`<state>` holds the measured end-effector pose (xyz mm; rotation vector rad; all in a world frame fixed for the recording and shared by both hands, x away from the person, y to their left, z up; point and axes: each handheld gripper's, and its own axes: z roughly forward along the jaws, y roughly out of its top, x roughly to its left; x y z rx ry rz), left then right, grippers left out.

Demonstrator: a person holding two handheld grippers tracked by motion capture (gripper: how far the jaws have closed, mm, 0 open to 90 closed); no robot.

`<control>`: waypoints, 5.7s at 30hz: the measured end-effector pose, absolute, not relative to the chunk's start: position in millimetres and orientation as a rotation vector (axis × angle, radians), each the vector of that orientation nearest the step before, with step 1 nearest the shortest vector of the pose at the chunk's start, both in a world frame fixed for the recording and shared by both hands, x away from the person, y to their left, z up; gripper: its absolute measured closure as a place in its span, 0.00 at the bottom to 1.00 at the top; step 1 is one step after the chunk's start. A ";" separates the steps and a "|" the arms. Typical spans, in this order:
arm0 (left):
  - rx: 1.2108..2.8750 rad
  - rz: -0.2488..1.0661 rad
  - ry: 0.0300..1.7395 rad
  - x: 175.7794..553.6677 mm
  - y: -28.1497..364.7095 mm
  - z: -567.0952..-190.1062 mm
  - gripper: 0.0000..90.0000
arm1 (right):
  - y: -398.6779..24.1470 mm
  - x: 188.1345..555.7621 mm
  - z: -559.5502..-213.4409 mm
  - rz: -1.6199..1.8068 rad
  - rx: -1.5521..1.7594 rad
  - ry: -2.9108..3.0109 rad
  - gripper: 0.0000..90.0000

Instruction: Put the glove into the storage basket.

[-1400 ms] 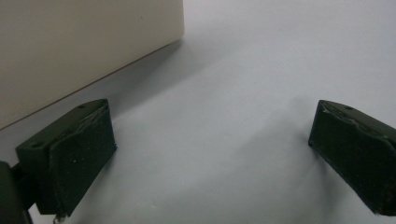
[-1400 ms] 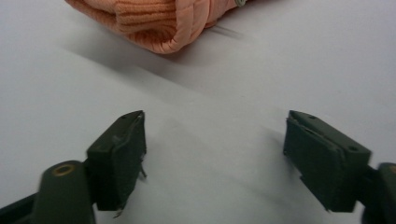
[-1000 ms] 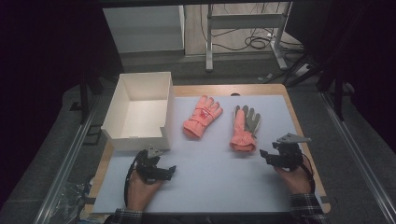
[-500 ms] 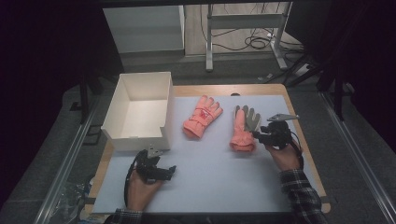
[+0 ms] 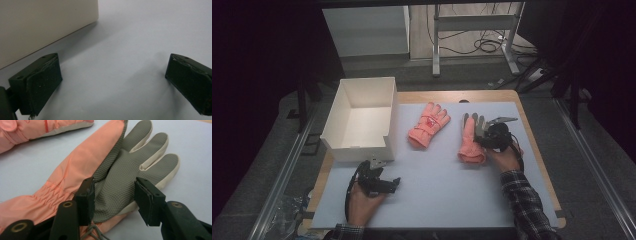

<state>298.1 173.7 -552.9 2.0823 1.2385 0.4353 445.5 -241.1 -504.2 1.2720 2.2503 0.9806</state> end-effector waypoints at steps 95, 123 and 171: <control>2.082 0.437 1.238 297.9 173.7 -552.9 0.00 | -128.0 427.1 -458.0 1.132 0.931 2.447 0.56; 2.080 0.435 1.241 297.8 173.6 -553.0 0.00 | -61.7 480.1 -477.1 0.979 0.823 2.551 0.51; 2.082 0.438 1.237 298.0 173.8 -553.0 0.01 | -62.5 473.0 -438.3 0.958 0.616 2.667 0.87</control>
